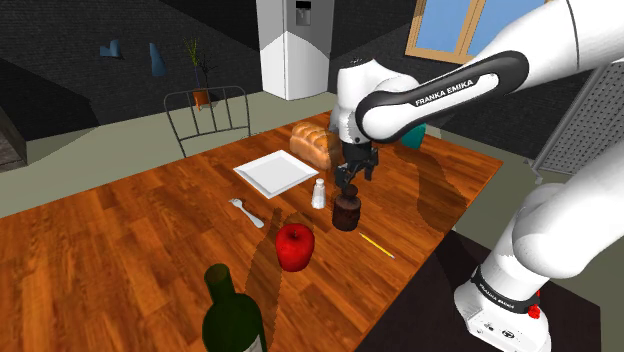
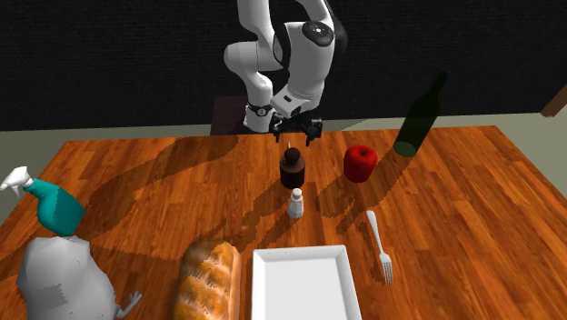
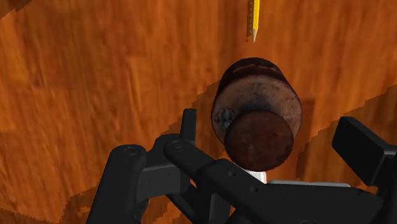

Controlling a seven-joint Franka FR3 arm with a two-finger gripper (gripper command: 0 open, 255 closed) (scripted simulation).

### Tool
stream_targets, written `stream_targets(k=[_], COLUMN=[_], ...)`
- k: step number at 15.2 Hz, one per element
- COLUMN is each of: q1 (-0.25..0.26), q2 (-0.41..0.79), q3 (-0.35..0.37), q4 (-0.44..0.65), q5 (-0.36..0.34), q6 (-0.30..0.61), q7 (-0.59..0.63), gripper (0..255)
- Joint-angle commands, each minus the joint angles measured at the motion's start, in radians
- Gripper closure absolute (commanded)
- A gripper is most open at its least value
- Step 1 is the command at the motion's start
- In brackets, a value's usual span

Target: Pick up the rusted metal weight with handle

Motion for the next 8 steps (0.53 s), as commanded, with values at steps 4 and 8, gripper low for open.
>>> stream_targets(k=[4, 8], q1=[-0.001, -0.002], q2=[0.038, 0.05], q3=[0.007, 0.009], q4=[-0.037, -0.048], q5=[-0.008, -0.011], q6=[0.075, 0.098], q7=[0.016, 0.02], gripper=[0, 0])
